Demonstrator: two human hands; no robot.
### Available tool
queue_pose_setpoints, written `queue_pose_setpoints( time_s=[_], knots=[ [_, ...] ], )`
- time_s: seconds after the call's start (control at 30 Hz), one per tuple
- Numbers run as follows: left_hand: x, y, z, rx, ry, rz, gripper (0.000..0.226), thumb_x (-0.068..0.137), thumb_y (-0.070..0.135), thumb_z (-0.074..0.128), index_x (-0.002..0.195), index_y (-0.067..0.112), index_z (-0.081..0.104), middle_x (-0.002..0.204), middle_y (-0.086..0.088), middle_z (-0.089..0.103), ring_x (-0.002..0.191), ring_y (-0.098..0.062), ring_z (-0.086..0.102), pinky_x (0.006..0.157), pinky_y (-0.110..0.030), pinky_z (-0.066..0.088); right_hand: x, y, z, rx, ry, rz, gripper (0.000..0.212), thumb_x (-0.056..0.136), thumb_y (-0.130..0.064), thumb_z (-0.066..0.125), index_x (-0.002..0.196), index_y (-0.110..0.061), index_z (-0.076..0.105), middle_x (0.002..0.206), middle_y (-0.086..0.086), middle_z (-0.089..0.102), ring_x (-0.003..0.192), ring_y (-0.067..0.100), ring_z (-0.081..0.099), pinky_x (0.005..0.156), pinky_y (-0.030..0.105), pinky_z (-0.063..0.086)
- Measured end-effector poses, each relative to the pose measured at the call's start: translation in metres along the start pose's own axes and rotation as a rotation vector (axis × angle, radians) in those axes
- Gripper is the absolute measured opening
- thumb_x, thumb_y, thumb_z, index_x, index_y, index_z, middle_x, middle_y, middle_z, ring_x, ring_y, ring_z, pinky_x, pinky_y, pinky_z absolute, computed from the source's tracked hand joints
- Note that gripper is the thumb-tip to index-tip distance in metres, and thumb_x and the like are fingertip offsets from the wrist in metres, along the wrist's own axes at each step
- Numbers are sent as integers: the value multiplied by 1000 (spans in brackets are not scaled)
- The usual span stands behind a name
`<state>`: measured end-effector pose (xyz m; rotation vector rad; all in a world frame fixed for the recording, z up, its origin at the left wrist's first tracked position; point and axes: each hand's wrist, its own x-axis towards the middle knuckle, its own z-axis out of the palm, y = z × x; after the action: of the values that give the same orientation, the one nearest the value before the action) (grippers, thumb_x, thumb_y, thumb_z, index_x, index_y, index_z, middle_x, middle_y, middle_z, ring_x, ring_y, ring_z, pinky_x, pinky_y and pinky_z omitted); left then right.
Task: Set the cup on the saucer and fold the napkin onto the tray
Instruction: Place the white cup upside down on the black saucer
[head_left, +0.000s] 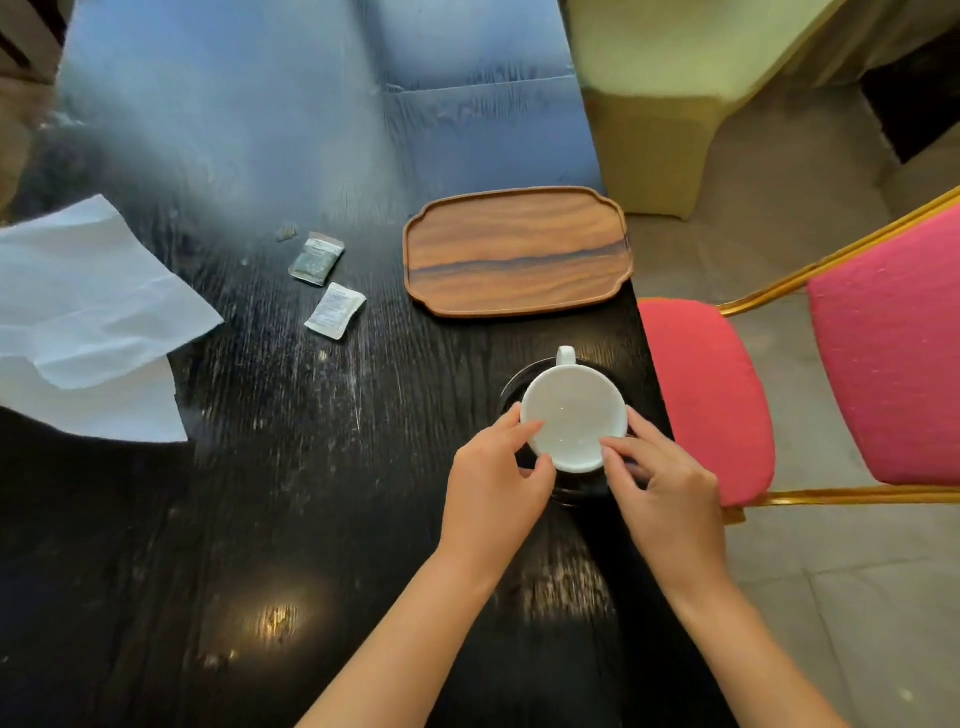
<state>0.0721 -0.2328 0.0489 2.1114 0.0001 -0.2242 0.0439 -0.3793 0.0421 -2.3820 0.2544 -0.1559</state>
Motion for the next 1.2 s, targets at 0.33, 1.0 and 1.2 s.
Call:
queue_pose_setpoints(
  time_s=[0.33,1.0,1.2],
  knots=[
    [1,-9,15,25,-63,-67,44,84,10,64,127,16,56,137,1,51,124,-7,47,94,-28,51,1,15,10,-7,-20,65,12,82,-6,66,92,-9,71,125,8,61,87,19,68,75,37,58],
    [2,-11,23,-230,-26,-282,48,90,18,58,134,30,46,129,13,56,98,-7,63,84,-37,56,13,15,6,287,-103,346,45,86,-11,60,122,-36,53,107,-14,61,90,1,63,80,38,57],
    [1,-13,23,-246,-27,-271,47,89,18,59,133,31,47,121,23,54,97,-3,63,83,-35,57,12,15,7,270,-96,341,44,86,-11,59,123,-34,52,108,-13,60,90,4,63,80,35,57]
  ],
)
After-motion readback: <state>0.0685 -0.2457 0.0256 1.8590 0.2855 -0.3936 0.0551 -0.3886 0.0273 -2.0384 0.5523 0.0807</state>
